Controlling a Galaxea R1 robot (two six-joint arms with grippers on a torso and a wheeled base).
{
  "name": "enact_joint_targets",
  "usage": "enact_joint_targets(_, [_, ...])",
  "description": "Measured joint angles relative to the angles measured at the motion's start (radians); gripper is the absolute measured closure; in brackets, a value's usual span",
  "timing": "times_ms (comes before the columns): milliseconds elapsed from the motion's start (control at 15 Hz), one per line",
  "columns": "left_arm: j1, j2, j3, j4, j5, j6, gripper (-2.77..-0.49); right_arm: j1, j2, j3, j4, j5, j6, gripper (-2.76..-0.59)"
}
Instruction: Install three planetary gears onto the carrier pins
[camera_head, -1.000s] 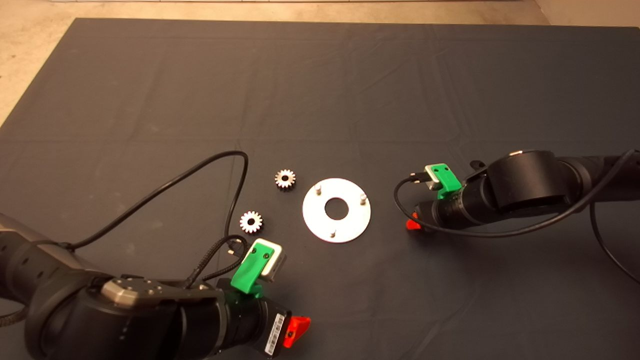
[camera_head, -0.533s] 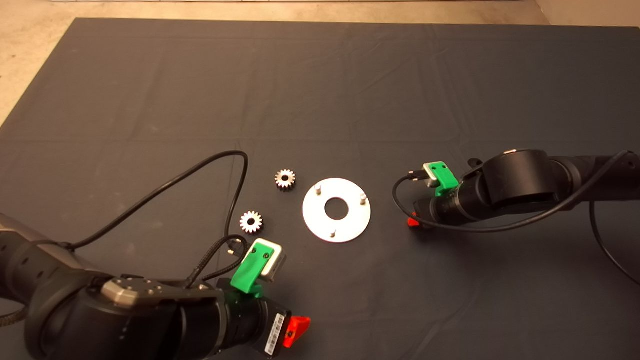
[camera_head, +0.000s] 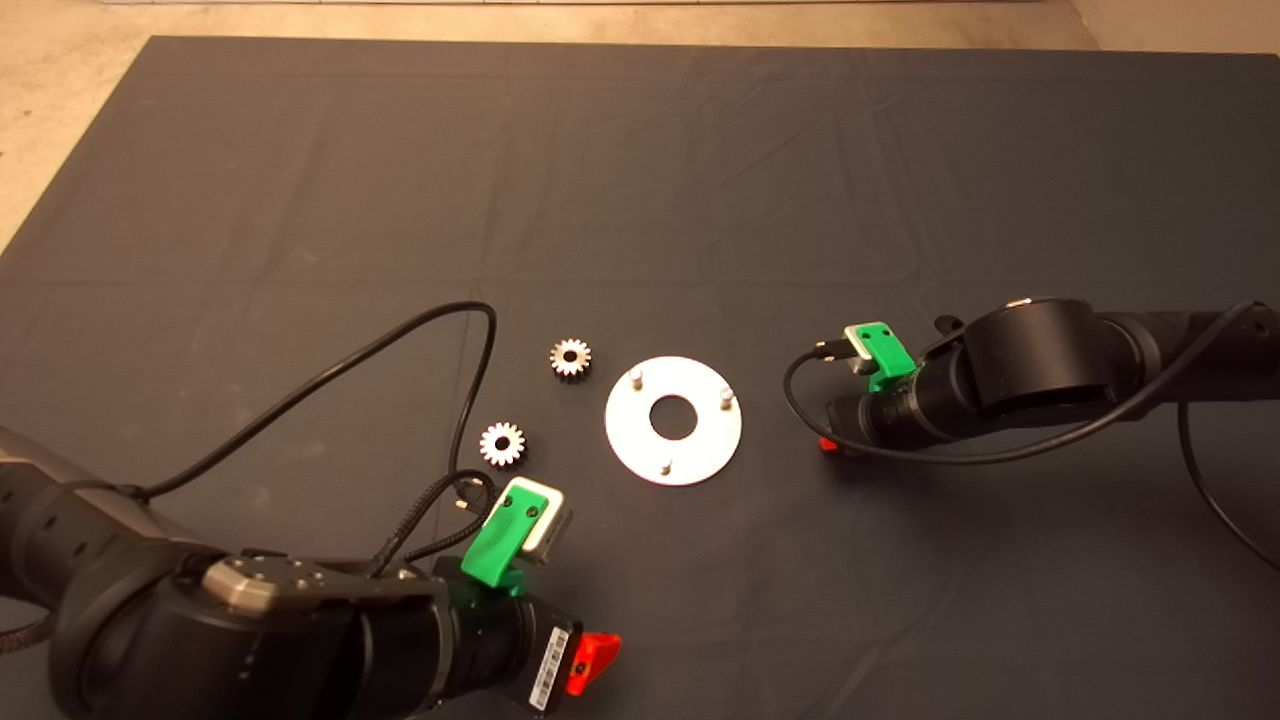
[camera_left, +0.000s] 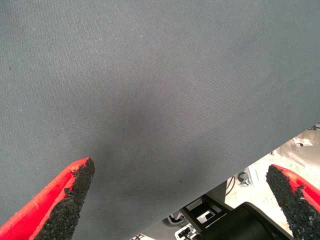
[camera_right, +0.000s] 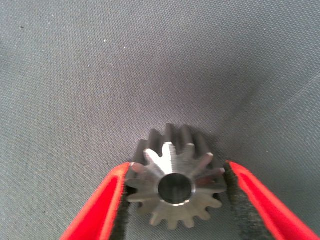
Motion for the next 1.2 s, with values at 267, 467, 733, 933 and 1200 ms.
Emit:
enact_joint_targets(267, [0.000, -0.002, 0.000, 0.000, 0.000, 0.000, -2.48, 0.000, 0.000, 0.000, 0.000, 0.000, 0.000, -1.15])
enact_joint_targets(467, [0.000, -0.005, 0.000, 0.000, 0.000, 0.000, -2.48, 0.000, 0.000, 0.000, 0.000, -0.001, 0.000, -1.11])
enact_joint_targets(733, [0.000, -0.005, 0.000, 0.000, 0.000, 0.000, -2.48, 0.000, 0.000, 0.003, -0.001, -0.002, -0.001, -1.06])
enact_joint_targets(933, [0.000, -0.004, 0.000, 0.000, 0.000, 0.000, -2.48, 0.000, 0.000, 0.024, -0.002, -0.012, 0.000, -1.04])
enact_joint_targets(1200, [0.000, -0.003, 0.000, 0.000, 0.000, 0.000, -2.48, 0.000, 0.003, 0.057, -0.001, -0.013, 0.000, -0.99])
